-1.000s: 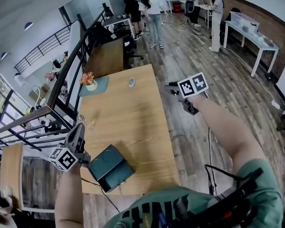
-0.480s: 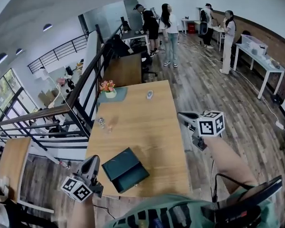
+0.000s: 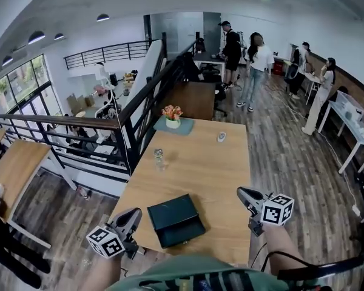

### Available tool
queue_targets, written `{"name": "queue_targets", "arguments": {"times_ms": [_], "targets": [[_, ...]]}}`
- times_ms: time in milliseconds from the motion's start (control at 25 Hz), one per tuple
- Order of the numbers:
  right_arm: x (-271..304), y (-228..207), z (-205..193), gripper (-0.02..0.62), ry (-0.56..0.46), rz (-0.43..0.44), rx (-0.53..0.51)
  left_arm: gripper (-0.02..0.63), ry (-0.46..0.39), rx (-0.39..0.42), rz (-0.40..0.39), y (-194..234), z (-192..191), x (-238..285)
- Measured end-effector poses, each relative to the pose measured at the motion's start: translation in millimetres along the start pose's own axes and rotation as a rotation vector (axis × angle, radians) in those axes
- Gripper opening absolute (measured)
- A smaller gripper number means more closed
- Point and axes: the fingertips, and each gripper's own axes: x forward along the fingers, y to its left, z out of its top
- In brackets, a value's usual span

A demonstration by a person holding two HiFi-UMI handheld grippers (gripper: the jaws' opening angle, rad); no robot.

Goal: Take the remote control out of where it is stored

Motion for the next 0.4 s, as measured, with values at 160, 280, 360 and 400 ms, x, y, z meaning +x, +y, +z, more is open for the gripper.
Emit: {"name": "queue_targets", "arguments": {"times_ms": [160, 280, 360, 400], "targets": [[-4.5, -2.1, 7.4, 0.005, -0.008, -0.01, -0.008, 0.005, 0.018, -0.006, -0.04, -5.6, -10.8, 13.8], [-10.0, -3.5, 8.5, 0.005, -0.02, -0.008, -0.008, 0.005, 0.026, -0.003, -0.061, -10.5, -8.8, 20.9], [-14.9, -4.6, 8.6, 0.005, -0.024, -0.009, -0.007, 0.005, 0.032, 0.006, -0.066, -13.1, -7.4, 24.8], [-17.6, -5.3, 8.5, 0.005, -0.025, -0.01, -0.008, 0.005, 0.035, 0.01, -0.069, -14.4, -6.9, 26.8]]}}
